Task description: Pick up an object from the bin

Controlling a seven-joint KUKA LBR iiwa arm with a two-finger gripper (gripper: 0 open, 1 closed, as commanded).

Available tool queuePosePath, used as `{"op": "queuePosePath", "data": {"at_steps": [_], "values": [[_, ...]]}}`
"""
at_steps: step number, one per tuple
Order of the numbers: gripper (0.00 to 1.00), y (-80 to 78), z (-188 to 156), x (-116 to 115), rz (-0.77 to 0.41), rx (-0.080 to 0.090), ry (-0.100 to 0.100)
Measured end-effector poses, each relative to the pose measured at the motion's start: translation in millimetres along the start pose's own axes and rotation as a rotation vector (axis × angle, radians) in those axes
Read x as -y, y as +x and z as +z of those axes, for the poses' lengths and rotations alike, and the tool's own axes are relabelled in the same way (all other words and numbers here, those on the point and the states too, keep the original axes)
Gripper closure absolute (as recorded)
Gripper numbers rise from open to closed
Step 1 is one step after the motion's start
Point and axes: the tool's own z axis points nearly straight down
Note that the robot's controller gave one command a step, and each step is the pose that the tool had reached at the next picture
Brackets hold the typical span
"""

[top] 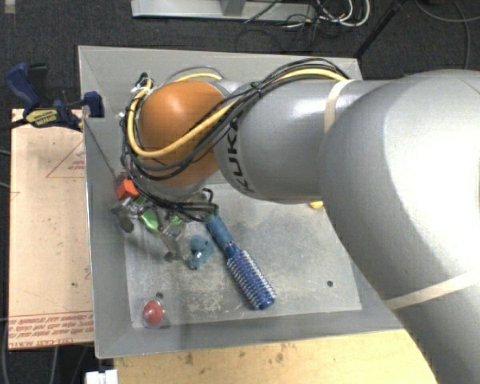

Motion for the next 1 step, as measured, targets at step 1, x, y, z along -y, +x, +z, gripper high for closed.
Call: {"op": "queuePosePath", "data": {"at_steps": [1], "values": [[0.0, 75.7, 12.2, 63.7, 0.072, -0.005, 0.001]]}}
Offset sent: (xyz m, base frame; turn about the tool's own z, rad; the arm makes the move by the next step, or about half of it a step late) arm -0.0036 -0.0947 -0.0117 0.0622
